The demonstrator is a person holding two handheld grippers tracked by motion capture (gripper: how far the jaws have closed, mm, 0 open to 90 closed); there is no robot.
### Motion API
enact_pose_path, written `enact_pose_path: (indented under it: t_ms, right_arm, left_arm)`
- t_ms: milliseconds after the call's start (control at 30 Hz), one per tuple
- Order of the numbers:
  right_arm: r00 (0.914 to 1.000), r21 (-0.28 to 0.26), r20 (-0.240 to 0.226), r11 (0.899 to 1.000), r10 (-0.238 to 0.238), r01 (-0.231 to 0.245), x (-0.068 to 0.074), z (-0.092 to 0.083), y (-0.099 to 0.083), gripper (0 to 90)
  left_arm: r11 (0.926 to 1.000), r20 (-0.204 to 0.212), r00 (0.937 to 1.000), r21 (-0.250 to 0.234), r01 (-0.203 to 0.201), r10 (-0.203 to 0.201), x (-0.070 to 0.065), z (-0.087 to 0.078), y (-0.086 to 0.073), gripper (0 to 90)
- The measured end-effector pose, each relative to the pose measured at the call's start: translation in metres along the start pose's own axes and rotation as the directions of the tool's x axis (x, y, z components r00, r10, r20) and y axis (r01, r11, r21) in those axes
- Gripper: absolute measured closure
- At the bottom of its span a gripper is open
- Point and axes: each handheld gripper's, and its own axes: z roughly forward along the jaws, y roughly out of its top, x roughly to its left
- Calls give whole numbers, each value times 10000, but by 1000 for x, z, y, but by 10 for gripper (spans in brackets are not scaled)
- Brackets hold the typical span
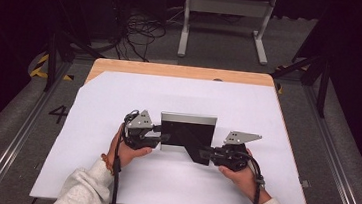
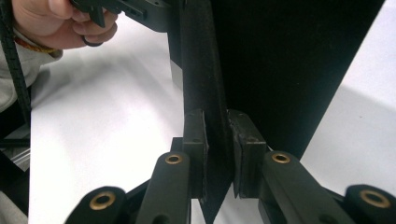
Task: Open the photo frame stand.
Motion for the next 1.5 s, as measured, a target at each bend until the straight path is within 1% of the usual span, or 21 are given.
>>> enact_pose_path:
  t_ms: [133, 167, 267, 367, 400, 433, 467, 533, 633, 667, 833, 1000, 1133, 1233, 1333, 1400, 1500]
  right_arm:
    - [10000, 75, -54, 10000, -45, 45, 1, 0, -2, 794]
    - [10000, 90, -45, 9999, -83, 83, 1, 0, -3, 794]
    - [9999, 134, -10, 9998, -162, 162, 3, 0, -3, 795]
    - [9997, 159, 2, 9996, -250, 250, 4, 0, -3, 796]
    - [9998, 156, -33, 9996, -221, 221, 4, -1, -4, 798]
    - [9998, 159, -56, 9996, -215, 215, 4, -1, -4, 800]
    - [9997, 169, -85, 9996, -233, 234, 4, -1, -4, 802]
    - [9996, 192, -98, 9994, -280, 282, 5, -1, -5, 805]
    - [9992, 246, -139, 9990, -374, 377, 6, -2, -5, 810]
    - [9991, 257, -156, 9989, -397, 401, 7, -2, -6, 812]
    - [9984, 369, -221, 9979, -528, 536, 8, -2, -8, 815]
    - [9979, 469, -202, 9970, -610, 619, 10, -2, -9, 813]
    - [9980, 522, -203, 9968, -599, 609, 10, -2, -9, 812]
    - [9978, 633, -228, 9960, -618, 631, 11, -1, -11, 809]
    - [9974, 788, -239, 9944, -685, 701, 13, 0, -12, 810]
    - [9973, 810, -246, 9942, -688, 706, 13, 0, -12, 810]
    - [9975, 805, -244, 9944, -668, 685, 14, 0, -13, 811]
  left_arm:
    - [9998, 59, 9998, 60, -169, 169, -3, -2, 0, 617]
    - [9994, 17, 9995, 115, -331, 331, -5, -2, -1, 614]
    - [9995, 59, 9995, 87, -315, 315, -5, -2, -1, 611]
    - [9994, 209, 9993, 119, -312, 309, -4, -1, -3, 608]
    - [9993, 265, 9992, 219, -312, 307, -5, 0, -4, 607]
    - [9988, 286, 9988, 301, -395, 387, -5, 1, -6, 607]
    - [9989, 375, 9988, 324, -330, 318, -5, 2, -7, 604]
    - [9982, 439, 9981, 395, -445, 427, -5, 3, -8, 604]
    - [9982, 629, 9973, 437, -415, 387, -5, 5, -10, 604]
    - [9965, 643, 9966, 627, -553, 512, -5, 6, -11, 605]
    - [9937, 798, 9945, 845, -740, 673, -7, 9, -12, 616]
    - [9921, 796, 9941, 949, -815, 740, -8, 11, -12, 624]
    - [9914, 817, 9944, 1066, -761, 676, -8, 11, -13, 647]
    - [9892, 844, 9933, 1164, -889, 793, -9, 13, -14, 667]
    - [9864, 749, 9931, 1301, -999, 907, -11, 16, -15, 703]
    - [9866, 755, 9930, 1295, -996, 904, -11, 17, -15, 705]
    - [9859, 650, 9932, 1308, -1043, 964, -12, 16, -15, 707]
